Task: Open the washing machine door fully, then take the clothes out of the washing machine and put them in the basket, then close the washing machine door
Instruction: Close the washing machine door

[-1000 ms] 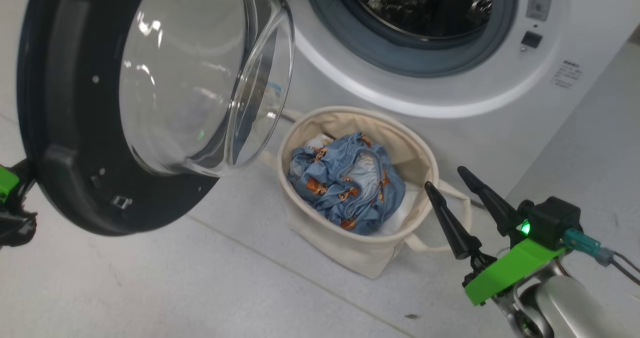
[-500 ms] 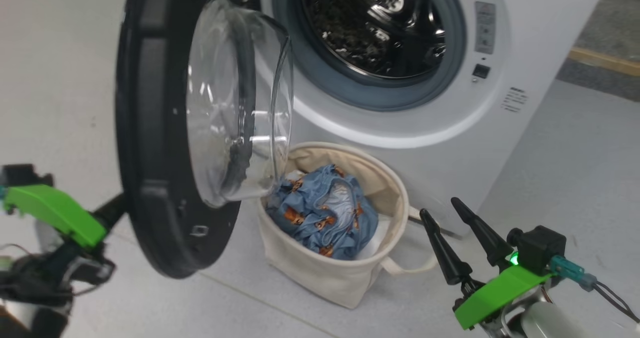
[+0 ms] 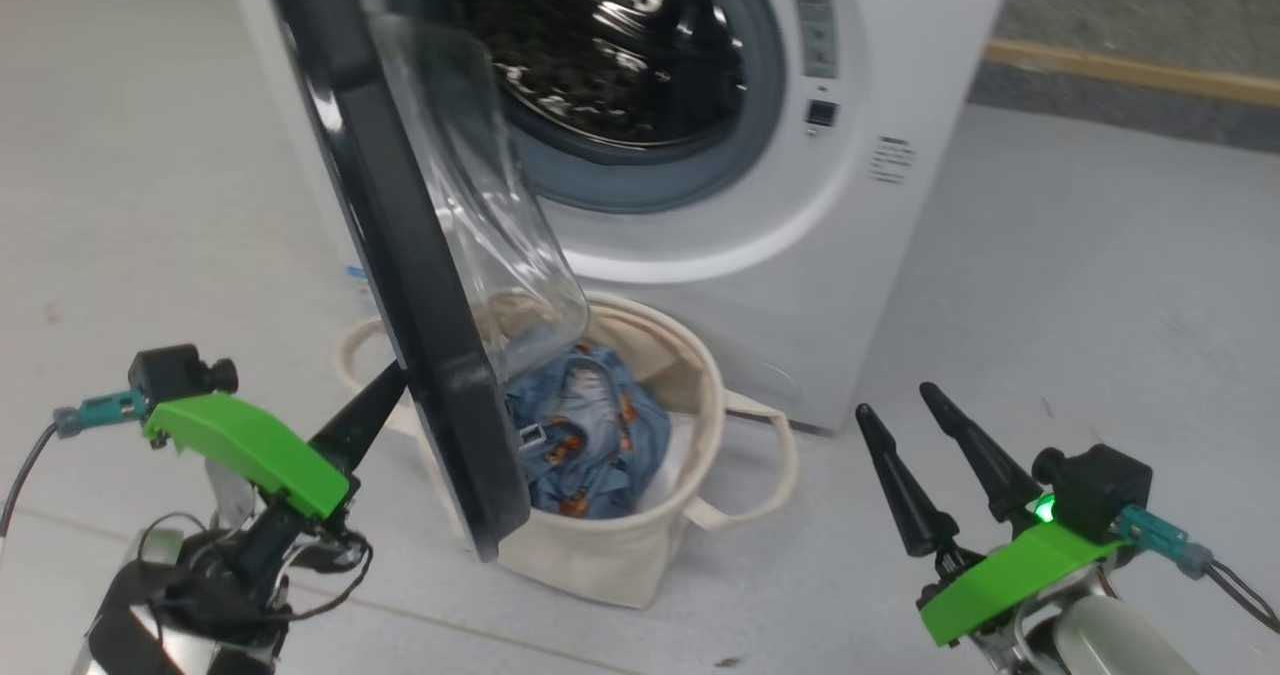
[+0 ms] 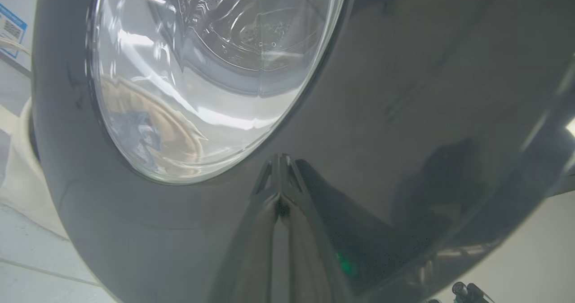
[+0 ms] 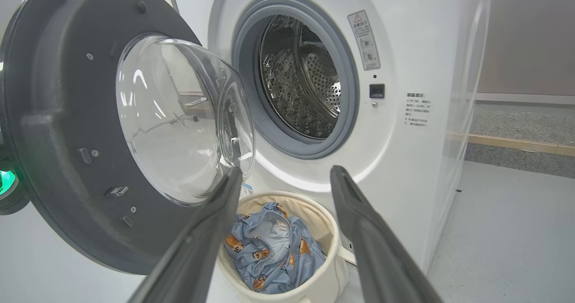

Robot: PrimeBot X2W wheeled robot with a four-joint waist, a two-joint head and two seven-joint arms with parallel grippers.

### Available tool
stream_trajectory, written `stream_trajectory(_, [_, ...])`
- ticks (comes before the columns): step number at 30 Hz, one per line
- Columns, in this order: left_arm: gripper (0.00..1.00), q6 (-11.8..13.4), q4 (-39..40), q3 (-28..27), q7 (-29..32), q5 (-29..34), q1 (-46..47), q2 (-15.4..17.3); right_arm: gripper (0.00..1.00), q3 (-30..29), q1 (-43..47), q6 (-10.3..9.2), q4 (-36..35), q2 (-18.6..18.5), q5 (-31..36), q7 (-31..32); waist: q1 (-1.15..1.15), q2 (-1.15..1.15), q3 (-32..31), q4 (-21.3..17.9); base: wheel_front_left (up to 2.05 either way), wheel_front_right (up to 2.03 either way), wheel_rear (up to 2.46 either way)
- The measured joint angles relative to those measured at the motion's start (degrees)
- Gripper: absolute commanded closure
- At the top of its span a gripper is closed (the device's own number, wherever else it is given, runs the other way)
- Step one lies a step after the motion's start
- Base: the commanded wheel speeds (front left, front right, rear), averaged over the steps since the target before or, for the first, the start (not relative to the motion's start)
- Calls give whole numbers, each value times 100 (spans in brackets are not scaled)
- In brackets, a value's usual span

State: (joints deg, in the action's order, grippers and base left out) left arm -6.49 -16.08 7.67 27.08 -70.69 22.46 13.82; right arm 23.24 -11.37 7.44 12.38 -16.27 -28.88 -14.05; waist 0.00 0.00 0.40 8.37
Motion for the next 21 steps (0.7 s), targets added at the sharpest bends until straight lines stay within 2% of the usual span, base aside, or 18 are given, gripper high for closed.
stream_trajectory(5, [100,-10,-52,0,-432,97,95,-129,0,-124,-2,0,-76,-23,15,-18,0,0,152,-435,0,0,0])
stream_trajectory(21, [100,-60,-542,282,-1416,242,1039,-91,0,-238,-180,0,-120,32,56,-23,0,0,683,-1890,0,0,0])
